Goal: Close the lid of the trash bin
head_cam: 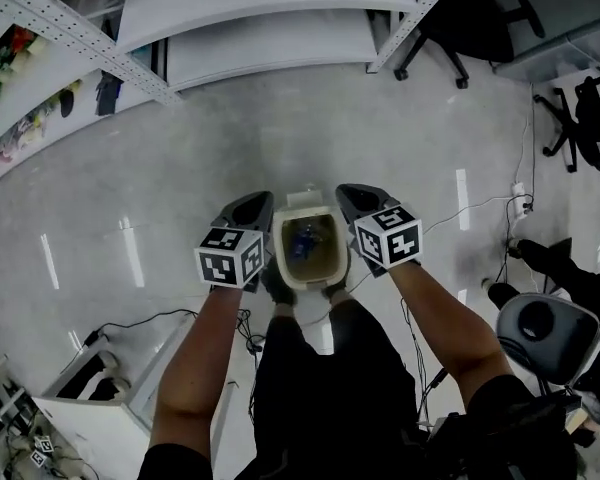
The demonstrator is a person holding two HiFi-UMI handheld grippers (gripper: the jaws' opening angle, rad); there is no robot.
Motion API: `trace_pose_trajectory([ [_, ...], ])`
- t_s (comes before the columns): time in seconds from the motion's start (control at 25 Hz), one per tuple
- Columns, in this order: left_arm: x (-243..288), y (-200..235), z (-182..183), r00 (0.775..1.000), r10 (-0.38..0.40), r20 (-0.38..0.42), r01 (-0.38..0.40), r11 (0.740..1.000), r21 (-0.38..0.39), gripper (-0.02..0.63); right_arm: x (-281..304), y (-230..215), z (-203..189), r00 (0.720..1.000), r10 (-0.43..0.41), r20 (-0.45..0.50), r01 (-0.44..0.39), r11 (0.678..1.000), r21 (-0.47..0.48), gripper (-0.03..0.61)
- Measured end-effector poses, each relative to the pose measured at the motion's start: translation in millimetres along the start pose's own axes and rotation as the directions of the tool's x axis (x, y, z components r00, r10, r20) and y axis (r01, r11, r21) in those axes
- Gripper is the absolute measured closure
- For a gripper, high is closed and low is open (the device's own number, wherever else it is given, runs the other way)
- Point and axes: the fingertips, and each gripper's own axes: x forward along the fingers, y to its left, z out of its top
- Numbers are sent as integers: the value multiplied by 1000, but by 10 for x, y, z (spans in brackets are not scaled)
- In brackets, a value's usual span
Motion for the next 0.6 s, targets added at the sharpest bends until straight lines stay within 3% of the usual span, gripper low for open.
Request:
trace_pose_trajectory([
  [0.24,509,158,-427,992,-36,-120,33,999,-27,614,472,-129,-347,996,-26,-90,30,999,44,569],
  [0.4,685,140,-738,975,-52,-218,44,998,-41,614,559,-163,-651,987,-50,-150,59,997,54,569],
  [0.6,615,-47,-974,963,-102,-249,92,994,-53,614,491,-120,-853,985,-46,-168,59,996,74,569],
])
